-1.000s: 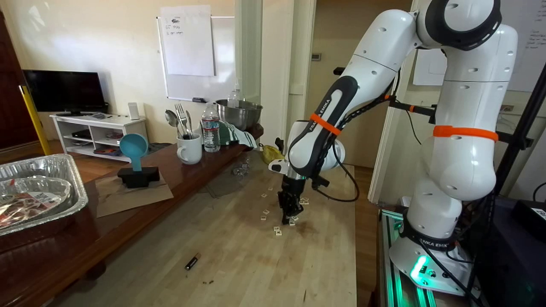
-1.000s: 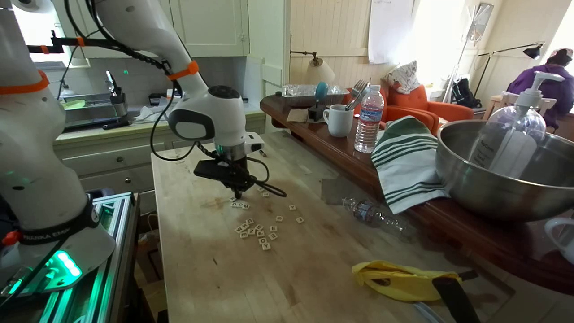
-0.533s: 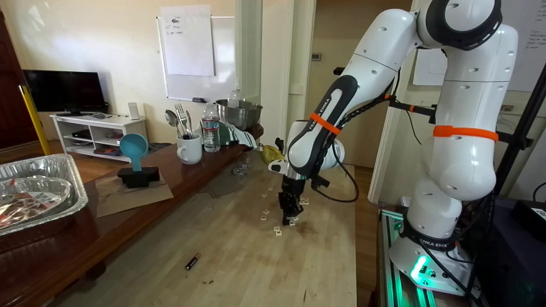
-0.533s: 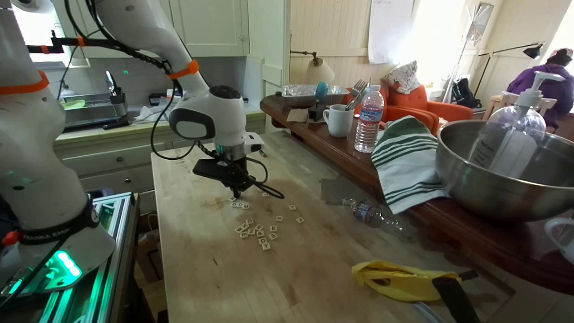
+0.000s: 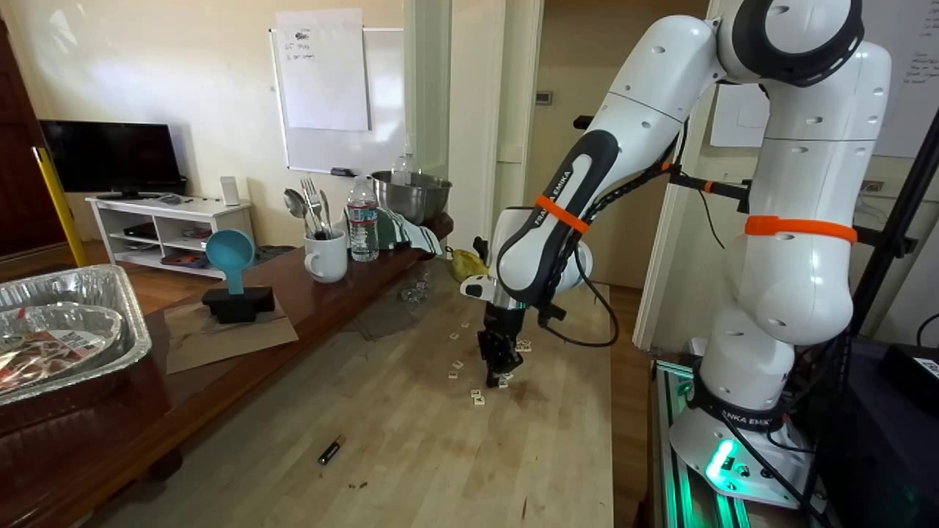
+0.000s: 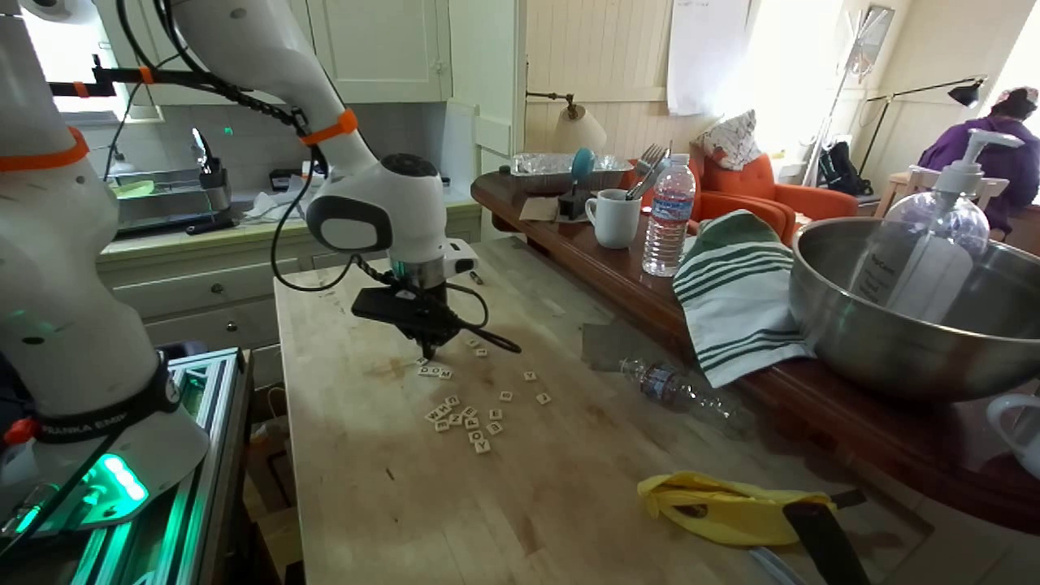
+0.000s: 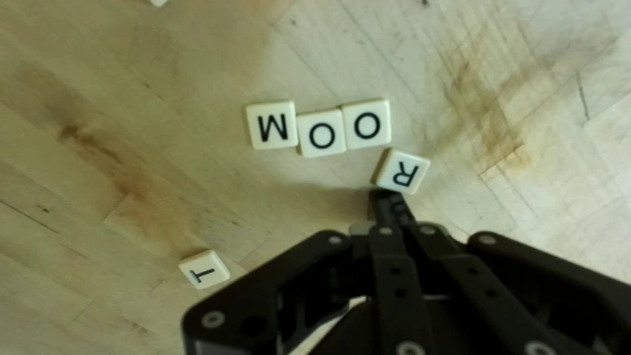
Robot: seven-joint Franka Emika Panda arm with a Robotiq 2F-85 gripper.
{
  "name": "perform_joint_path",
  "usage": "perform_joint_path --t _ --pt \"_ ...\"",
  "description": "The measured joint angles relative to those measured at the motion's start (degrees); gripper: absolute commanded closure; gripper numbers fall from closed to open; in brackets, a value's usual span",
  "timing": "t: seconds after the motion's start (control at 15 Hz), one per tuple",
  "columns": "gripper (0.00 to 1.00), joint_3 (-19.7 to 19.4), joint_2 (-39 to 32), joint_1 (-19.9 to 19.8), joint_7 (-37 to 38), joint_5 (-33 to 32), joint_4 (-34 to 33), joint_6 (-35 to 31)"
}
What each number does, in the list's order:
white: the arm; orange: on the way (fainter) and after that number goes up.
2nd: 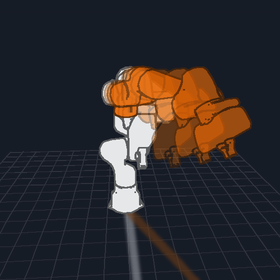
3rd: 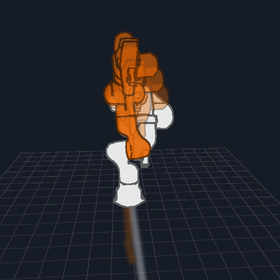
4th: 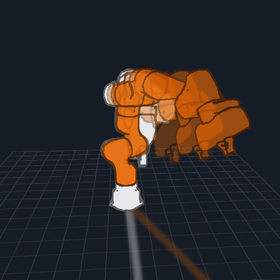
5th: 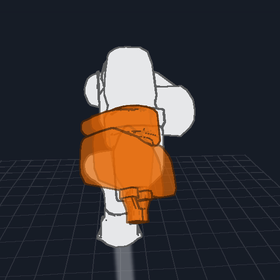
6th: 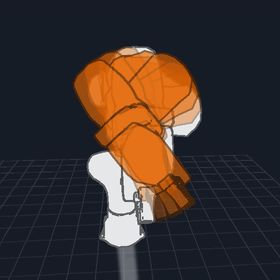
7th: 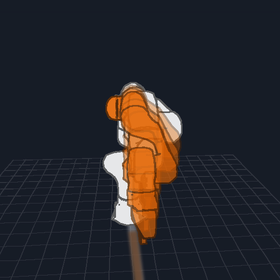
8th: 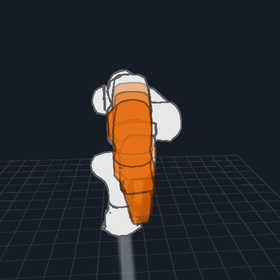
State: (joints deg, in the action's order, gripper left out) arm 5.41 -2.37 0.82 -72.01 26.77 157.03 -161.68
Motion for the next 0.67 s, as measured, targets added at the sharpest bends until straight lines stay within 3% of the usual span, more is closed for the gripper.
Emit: perform_joint_path --t 0.67 --pt "1.0 -1.2 0.9 -0.1 0.0 -4.0 0.0 4.3"
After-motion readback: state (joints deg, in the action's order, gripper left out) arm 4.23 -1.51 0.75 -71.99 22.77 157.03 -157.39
